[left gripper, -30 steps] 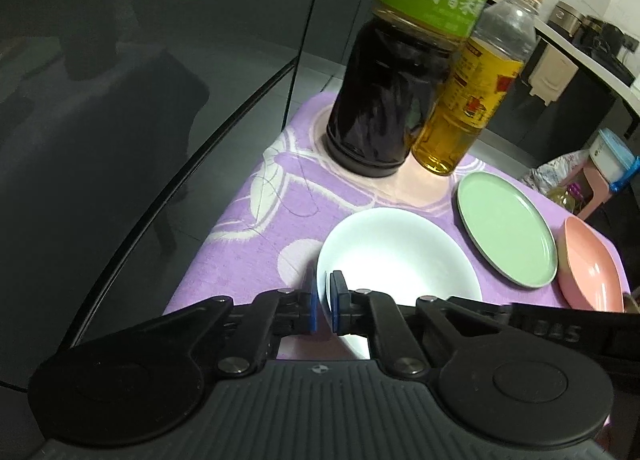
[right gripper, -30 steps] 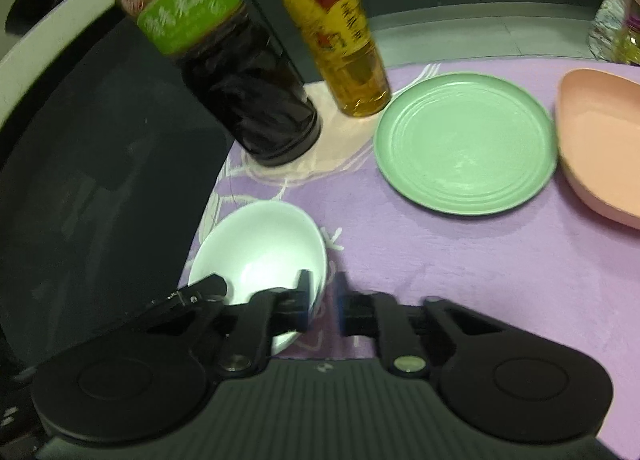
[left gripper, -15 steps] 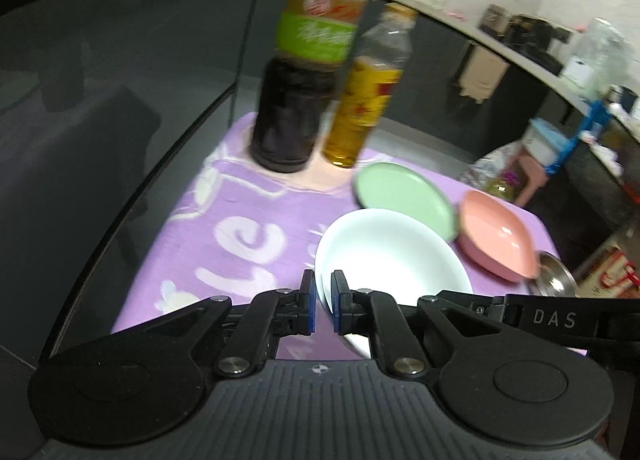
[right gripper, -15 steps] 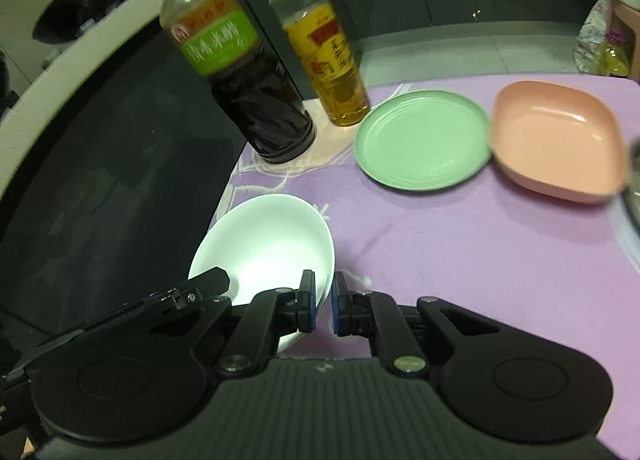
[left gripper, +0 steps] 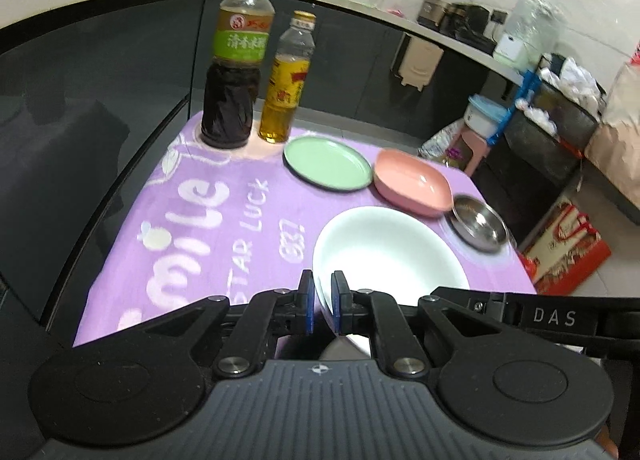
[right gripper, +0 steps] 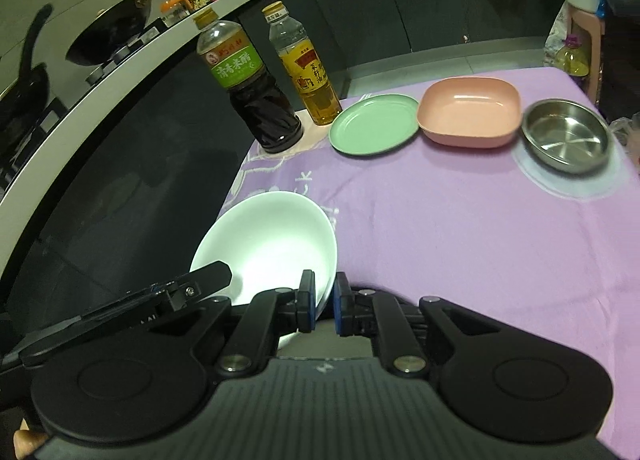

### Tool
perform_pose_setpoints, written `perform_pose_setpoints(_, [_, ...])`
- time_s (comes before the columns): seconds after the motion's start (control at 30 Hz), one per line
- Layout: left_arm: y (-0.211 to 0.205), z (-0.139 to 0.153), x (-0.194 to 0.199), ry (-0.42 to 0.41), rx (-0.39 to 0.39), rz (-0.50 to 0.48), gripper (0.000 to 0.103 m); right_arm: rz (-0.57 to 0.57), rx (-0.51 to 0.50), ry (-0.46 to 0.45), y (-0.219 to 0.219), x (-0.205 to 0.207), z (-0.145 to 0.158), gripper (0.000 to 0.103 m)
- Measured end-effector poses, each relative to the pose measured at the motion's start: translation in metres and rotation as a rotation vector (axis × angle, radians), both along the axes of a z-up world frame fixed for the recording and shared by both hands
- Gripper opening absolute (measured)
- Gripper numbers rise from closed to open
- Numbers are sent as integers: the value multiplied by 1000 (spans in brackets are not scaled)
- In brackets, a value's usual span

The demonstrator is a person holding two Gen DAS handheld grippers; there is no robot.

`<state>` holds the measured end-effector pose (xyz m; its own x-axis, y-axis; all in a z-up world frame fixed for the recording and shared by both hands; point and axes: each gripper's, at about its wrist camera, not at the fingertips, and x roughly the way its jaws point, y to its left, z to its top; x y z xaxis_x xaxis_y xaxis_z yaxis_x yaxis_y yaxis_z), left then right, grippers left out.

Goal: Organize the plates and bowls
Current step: 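Lower the small white bowl into the stacked bowls and open both grippers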

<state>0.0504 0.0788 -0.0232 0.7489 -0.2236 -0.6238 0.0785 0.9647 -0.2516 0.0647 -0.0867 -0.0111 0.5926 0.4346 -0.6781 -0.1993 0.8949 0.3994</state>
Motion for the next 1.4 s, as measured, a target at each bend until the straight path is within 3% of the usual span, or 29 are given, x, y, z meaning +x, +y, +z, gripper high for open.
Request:
perform_pose_setpoints(0.33, [-16,-20,-30,63,49,-39,9,-19,-1,39,-13,-37,-20,11])
perform_pose_setpoints(0.73, [-26,-37,-33,131,101,-68,12,-14,-49,52,-16,-48,-36,12])
perform_pose_setpoints(1.23, [-27,-39,-35,109,148,-66,11,-1,-71,34,-16,-50,-37,17])
perform_pose_setpoints(1.4, [-25,-42,-32,138,152,-59,11,-3,-71,22,-21,-53,-34,17])
